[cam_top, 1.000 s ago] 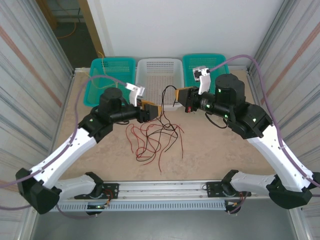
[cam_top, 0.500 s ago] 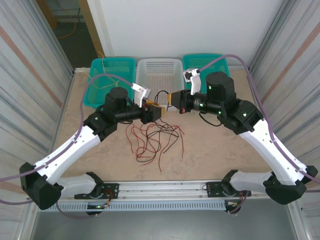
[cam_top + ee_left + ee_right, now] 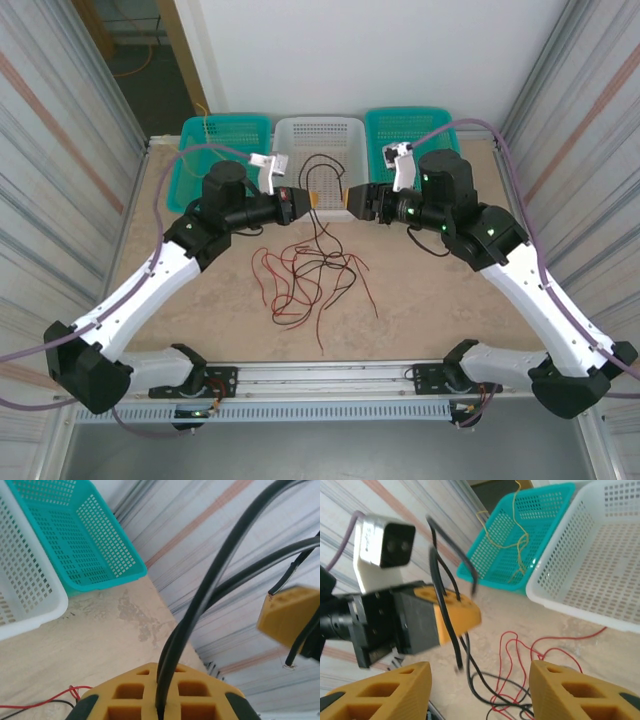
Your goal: Untangle the cables
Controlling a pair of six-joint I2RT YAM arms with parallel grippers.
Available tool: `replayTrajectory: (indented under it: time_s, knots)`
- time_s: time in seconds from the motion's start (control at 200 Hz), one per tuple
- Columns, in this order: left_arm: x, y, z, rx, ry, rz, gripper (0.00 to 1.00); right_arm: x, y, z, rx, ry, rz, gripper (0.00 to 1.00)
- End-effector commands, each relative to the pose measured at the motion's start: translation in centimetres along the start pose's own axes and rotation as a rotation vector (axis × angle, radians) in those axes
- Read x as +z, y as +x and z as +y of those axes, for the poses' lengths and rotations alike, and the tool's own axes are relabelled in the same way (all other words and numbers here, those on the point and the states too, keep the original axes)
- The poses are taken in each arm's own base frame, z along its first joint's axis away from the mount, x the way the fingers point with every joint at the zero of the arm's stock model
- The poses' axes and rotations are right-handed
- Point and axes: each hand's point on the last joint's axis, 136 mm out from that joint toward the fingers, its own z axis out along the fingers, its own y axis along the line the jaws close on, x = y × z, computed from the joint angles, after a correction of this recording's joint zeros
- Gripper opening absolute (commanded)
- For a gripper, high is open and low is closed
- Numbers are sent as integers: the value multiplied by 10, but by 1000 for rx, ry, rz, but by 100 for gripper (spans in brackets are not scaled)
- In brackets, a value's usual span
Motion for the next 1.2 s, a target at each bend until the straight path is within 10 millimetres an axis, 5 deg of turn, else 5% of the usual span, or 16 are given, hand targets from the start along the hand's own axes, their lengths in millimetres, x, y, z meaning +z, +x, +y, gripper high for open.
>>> replayTrajectory:
  time_s: [0.0, 0.175, 0.386, 0.556, 0.742, 0.832, 1.192]
  knots:
    - [-6, -20, -15, -117, 75, -25, 0, 4, 24, -2, -25, -10, 64, 57]
    - [-8, -20, -16, -149, 89, -15, 0, 25, 60, 0, -85, 9, 158, 65]
    - [-9, -17, -18, -159, 97, 0, 0, 48, 59, 14, -154, 16, 175, 61]
    - [-11, -15, -17, -161, 94, 4, 0, 60, 57, 14, -198, 50, 193, 45]
    - [-10, -12, -14, -164, 90, 13, 0, 64, 60, 11, -229, 79, 209, 15]
    - [-11, -13, -12, -165, 87, 10, 0, 61, 60, 10, -240, 87, 208, 0]
    - [-32, -13, 45, -269, -45, -60, 3, -1, 19, 16, -216, 51, 8, 0]
